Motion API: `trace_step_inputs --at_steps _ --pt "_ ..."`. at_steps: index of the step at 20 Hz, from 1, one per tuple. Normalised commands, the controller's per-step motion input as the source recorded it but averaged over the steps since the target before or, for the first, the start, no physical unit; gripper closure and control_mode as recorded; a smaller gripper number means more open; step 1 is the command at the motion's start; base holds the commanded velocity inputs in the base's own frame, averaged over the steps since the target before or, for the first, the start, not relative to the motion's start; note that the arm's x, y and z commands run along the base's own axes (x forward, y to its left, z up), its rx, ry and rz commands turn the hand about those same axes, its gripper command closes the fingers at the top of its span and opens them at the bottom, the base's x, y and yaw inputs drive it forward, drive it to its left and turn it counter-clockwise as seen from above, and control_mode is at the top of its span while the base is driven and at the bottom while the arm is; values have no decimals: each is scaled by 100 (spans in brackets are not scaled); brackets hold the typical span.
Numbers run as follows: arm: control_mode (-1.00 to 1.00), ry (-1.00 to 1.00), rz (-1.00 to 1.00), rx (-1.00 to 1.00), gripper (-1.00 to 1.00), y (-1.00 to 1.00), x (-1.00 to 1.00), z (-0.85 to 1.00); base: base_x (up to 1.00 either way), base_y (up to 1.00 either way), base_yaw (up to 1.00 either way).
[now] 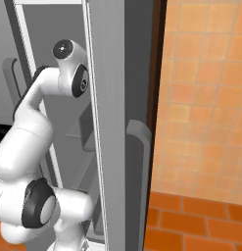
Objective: Take the strawberry from the fridge and place it on top of the pancake, located on the dining counter.
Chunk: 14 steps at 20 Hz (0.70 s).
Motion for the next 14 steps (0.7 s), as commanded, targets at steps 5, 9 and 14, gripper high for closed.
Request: trace_step_inputs --at_steps 5,9,14 --pt "-100 5 0 0 -100 -10 75 9 0 0 0" --pt "-100 14 0 0 -100 -1 62 1 0 0 0" --pt "-100 4 0 0 -100 -8 61 0 0 0 0"
